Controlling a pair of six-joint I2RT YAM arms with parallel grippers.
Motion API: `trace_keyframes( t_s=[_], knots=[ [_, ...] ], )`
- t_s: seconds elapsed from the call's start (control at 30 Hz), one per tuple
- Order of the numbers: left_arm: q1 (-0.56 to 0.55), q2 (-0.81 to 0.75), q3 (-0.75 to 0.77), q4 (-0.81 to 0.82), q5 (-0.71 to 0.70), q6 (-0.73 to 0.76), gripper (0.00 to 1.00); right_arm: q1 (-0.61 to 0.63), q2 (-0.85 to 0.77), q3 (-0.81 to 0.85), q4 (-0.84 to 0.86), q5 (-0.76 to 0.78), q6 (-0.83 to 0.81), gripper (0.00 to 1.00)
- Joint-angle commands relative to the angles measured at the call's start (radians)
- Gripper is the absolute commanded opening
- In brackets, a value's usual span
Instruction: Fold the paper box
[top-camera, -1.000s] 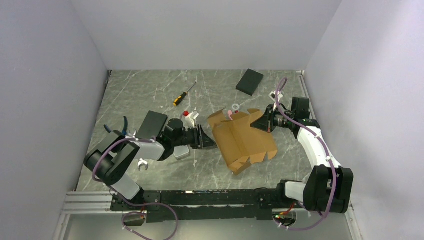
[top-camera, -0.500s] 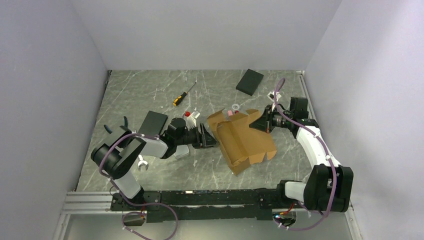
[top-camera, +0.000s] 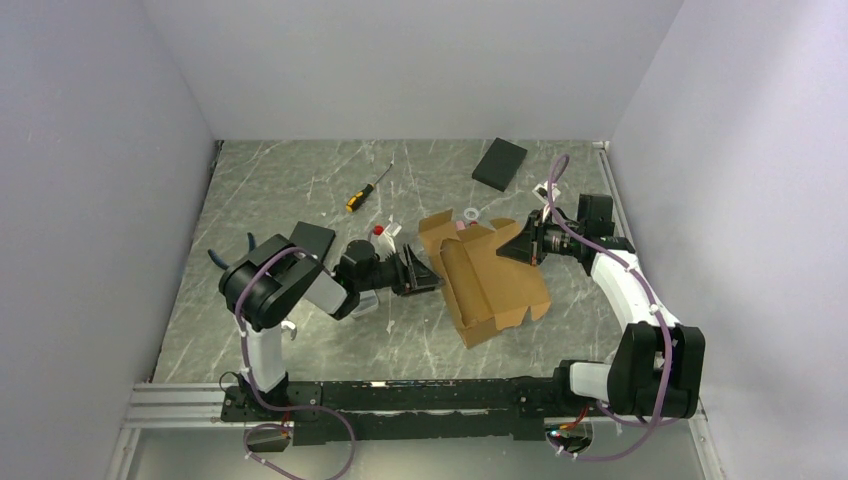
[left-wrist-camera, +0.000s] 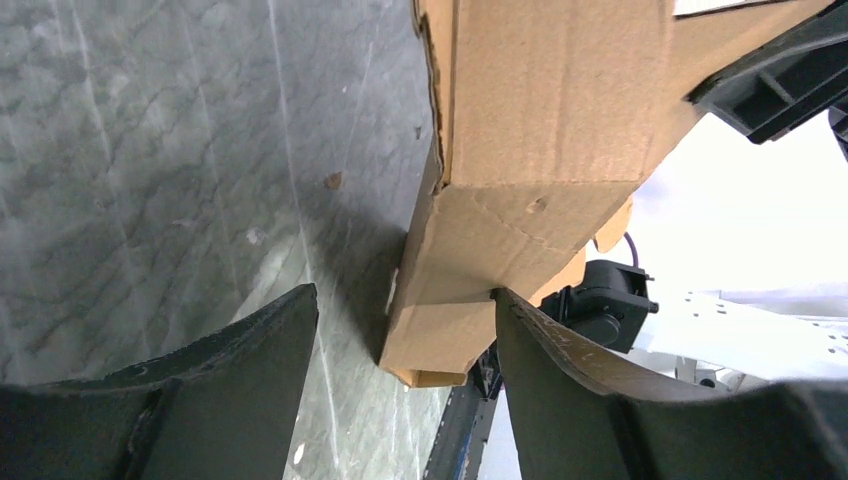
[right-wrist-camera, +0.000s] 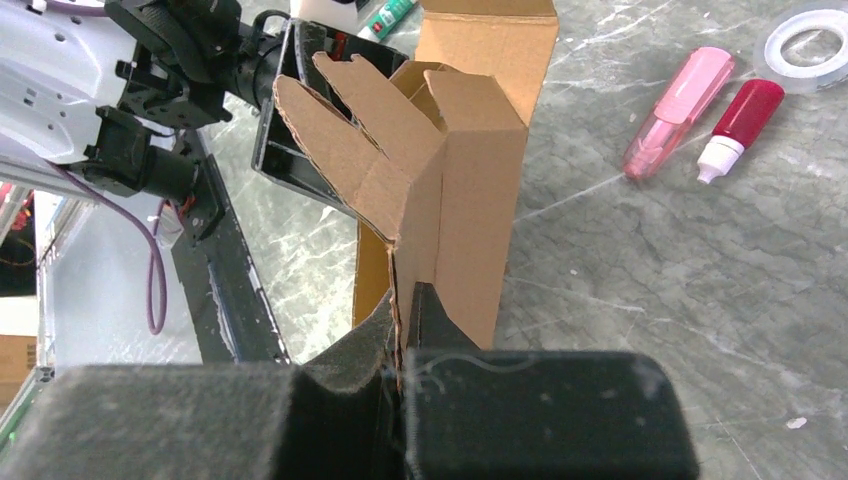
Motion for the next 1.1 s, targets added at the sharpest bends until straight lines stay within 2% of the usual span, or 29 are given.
trace_keyframes(
  t_s=[0.0, 0.13, 0.27, 0.43, 0.57, 0.73, 0.9, 1.07],
  knots=[
    [0.0, 0.006, 0.015, 0.167, -0.017, -0.024, 0.71, 0.008, 0.006, -0.005, 0.038, -0.056, 0.014, 0.0],
    [-0.001, 0.023, 0.045, 0.188, -0.018, -0.026, 0.69, 0.008, 0.01, -0.006, 0.043, -0.067, 0.023, 0.0],
    [0.0, 0.078, 0.059, 0.278, -0.008, -0.069, 0.64, 0.008, 0.01, -0.009, 0.055, -0.081, 0.039, 0.0],
    [0.0, 0.12, 0.062, 0.34, -0.01, -0.104, 0.54, 0.008, 0.015, -0.009, 0.065, -0.095, 0.052, 0.0],
    [-0.001, 0.105, 0.065, 0.315, -0.016, -0.087, 0.41, 0.008, 0.019, -0.008, 0.066, -0.1, 0.057, 0.0],
    [-0.001, 0.082, 0.059, 0.287, -0.02, -0.067, 0.33, 0.007, 0.02, -0.006, 0.067, -0.102, 0.059, 0.0],
    [0.0, 0.095, 0.068, 0.292, -0.012, -0.077, 0.16, 0.007, 0.02, -0.009, 0.073, -0.112, 0.066, 0.0],
    [0.0, 0.11, 0.065, 0.307, -0.012, -0.082, 0.05, 0.003, 0.017, -0.007, 0.069, -0.117, 0.062, 0.0]
  ],
)
